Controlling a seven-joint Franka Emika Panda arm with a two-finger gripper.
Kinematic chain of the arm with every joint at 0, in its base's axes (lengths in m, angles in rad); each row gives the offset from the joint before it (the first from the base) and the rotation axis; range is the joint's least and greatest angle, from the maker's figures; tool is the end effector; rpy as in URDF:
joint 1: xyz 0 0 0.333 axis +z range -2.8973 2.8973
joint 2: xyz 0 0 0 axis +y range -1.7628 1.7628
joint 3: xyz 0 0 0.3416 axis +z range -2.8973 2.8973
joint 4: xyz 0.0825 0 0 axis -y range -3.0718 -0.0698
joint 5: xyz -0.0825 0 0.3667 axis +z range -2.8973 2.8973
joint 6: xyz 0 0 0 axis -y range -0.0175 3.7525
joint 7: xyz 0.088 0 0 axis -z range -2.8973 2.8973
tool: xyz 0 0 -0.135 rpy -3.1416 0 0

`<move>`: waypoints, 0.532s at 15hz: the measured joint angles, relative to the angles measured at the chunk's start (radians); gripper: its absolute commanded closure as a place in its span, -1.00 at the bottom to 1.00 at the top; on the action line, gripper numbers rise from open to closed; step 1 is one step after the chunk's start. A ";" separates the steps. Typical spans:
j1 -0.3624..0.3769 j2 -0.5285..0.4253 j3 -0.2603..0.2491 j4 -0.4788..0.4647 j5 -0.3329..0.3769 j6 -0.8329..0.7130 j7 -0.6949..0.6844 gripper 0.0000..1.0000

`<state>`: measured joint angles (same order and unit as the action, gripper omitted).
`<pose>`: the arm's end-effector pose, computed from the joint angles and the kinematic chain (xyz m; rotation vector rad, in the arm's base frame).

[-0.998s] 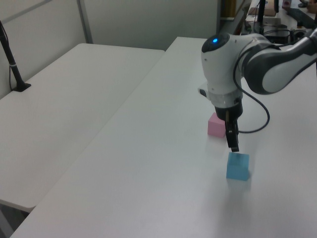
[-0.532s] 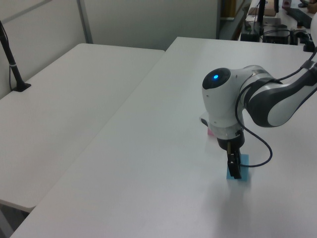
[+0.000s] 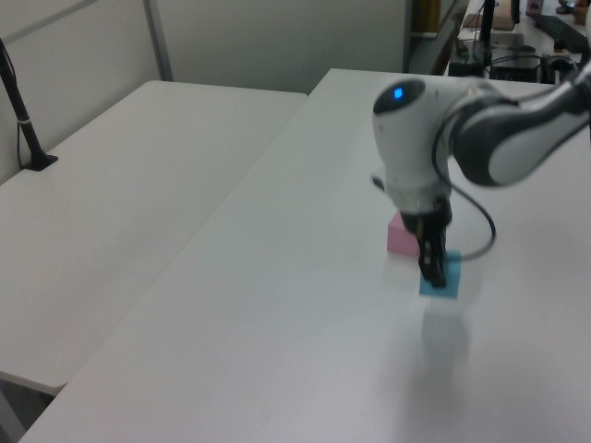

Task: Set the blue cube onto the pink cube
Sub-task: 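Lift the light-blue cube and carry it above the pink cube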

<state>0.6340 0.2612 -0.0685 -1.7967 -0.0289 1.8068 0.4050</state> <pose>0.4921 0.3113 0.3908 2.9593 0.2535 -0.2996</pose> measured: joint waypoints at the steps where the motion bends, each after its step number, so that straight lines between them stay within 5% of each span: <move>1: -0.034 -0.021 -0.010 0.020 0.000 -0.038 -0.022 0.72; 5: -0.248 -0.061 -0.028 0.103 0.014 -0.106 -0.151 0.64; 8: -0.327 -0.050 -0.046 0.110 0.015 -0.106 -0.220 0.64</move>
<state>0.3073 0.2115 -0.1144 -1.6868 -0.0138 1.7007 0.1848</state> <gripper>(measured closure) 0.436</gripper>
